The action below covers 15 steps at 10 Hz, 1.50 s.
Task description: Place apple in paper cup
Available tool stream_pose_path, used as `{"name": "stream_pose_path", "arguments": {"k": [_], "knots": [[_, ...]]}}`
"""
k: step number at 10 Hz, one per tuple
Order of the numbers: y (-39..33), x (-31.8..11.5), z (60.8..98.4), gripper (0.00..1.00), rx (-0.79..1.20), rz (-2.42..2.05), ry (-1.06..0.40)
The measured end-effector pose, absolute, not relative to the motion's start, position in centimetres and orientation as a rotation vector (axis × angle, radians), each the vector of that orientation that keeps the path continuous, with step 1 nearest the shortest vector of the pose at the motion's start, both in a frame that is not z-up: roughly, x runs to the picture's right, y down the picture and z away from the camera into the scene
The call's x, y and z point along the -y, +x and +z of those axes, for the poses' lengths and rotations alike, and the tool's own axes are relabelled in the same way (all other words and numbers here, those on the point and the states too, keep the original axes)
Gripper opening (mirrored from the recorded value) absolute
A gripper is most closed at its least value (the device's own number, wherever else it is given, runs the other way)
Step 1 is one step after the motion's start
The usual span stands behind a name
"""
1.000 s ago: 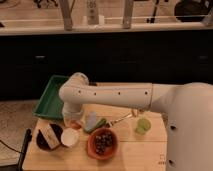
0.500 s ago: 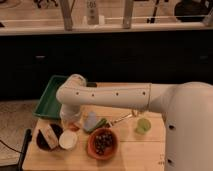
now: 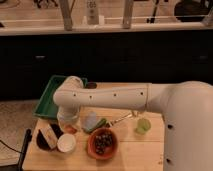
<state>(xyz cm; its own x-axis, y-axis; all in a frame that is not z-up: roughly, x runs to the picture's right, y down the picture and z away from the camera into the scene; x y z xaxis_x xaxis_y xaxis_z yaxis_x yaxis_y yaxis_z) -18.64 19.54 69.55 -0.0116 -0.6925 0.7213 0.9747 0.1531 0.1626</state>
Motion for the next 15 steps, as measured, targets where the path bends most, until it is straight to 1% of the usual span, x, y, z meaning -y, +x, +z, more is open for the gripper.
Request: {"name": "stream_pose_path", "arguments": {"k": [2,7,15], "knots": [[-19.0,-19.8,69.3,0.01,0.79,-1.4,-0.451],[-19.2,-18.6,66.7,0.01,0.761,-1.419,-0.429],[-19.2,-20.6,64.4,0.02,0.809,-1.388,-0.503]]}}
